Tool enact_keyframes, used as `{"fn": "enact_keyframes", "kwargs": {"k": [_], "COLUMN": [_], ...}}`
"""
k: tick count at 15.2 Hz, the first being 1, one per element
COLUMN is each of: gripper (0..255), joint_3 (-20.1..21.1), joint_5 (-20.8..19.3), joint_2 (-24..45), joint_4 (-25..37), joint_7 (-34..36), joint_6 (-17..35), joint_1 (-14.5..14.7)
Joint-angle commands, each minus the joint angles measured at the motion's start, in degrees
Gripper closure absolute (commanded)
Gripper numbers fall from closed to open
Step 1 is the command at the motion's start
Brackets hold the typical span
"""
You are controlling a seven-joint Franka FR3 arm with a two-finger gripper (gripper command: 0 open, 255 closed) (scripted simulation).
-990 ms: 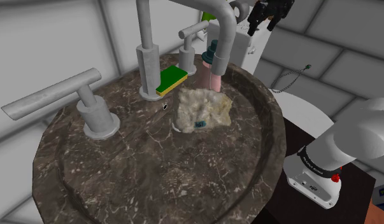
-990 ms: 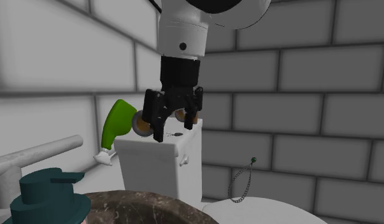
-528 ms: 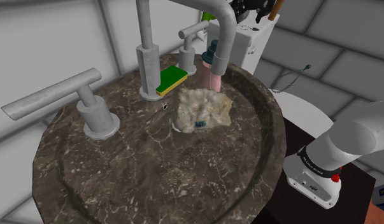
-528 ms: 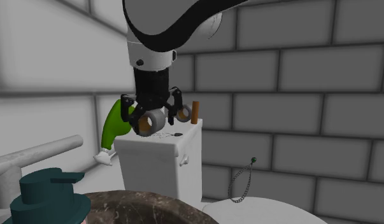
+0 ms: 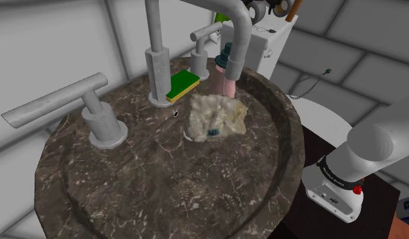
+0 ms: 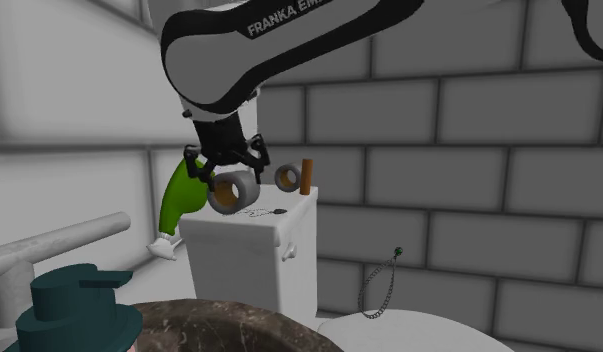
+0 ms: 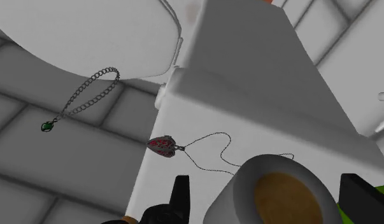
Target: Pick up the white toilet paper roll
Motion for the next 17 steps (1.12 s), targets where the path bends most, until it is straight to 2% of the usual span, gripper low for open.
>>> {"fn": "enact_keyframes", "kwargs": {"k": [1,3,4,13,14,17], "gripper": [0,0,0,0,255,255], "joint_3": [0.3,0.4,0.2,-0.1,-0.1,-0.1], "joint_5": [-4.3,-8.2,-8.2,-9.2,-9.1,-9.1], "joint_2": [3.8,7.5,7.5,7.5,7.3,7.3], "joint_4": [4.7,9.4,9.4,3.9,3.8,3.8], "joint_7": [5.7,10.8,10.8,13.9,13.8,13.8], "joint_6": [-2.4,-5.3,-5.3,-0.7,-0.6,-0.6], "joint_1": [-0.9,-1.1,-1.0,-1.2,-1.3,-1.3]}}
